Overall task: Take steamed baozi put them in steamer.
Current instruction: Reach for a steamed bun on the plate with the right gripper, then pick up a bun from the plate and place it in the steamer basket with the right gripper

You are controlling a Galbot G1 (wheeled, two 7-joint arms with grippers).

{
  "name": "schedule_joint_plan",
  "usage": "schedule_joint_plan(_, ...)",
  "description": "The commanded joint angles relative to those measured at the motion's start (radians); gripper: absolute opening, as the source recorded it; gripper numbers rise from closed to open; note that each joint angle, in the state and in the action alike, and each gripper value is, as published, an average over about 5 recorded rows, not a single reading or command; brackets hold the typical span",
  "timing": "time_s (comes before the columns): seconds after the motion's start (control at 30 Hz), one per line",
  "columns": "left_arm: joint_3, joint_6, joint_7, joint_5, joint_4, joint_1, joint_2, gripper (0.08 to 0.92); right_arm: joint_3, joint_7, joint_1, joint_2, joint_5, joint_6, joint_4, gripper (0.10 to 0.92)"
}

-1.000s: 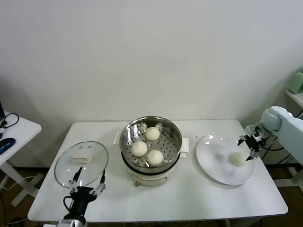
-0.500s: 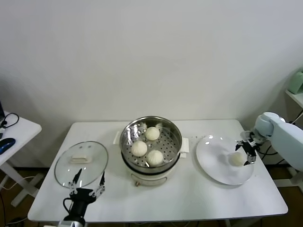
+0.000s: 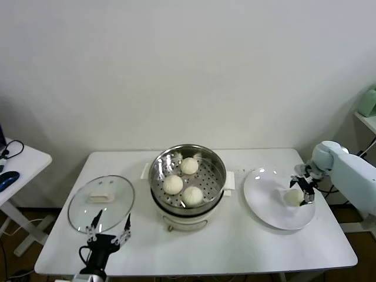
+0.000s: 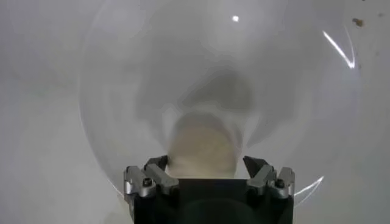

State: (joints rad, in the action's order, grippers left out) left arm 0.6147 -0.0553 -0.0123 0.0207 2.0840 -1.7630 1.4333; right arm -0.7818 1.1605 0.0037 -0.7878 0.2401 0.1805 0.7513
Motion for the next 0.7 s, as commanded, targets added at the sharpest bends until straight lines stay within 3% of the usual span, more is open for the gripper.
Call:
schedule_joint_plan(0.03,0.002,0.0,0.001,-0.002,-0.002,0.0,-0.002,0.823,0.011,-0.002,-0.012,-0.014,0.013,0.001,-0.01,0.823)
schedule_joint_plan(0.5,-0.002,0.001,0.002,0.002,-0.001,0.001,-0.001,0.823,0.019,-0.004,-0.001,-0.01,-0.003,-0.002,-0.008,0.712)
schedule_joint_plan(0.7,-0.004,0.001,0.003,0.003,-0.003,0.001,-0.002,0.823,-0.065,-0.003,0.078,-0.007,-0.125,-0.029,0.003,0.697)
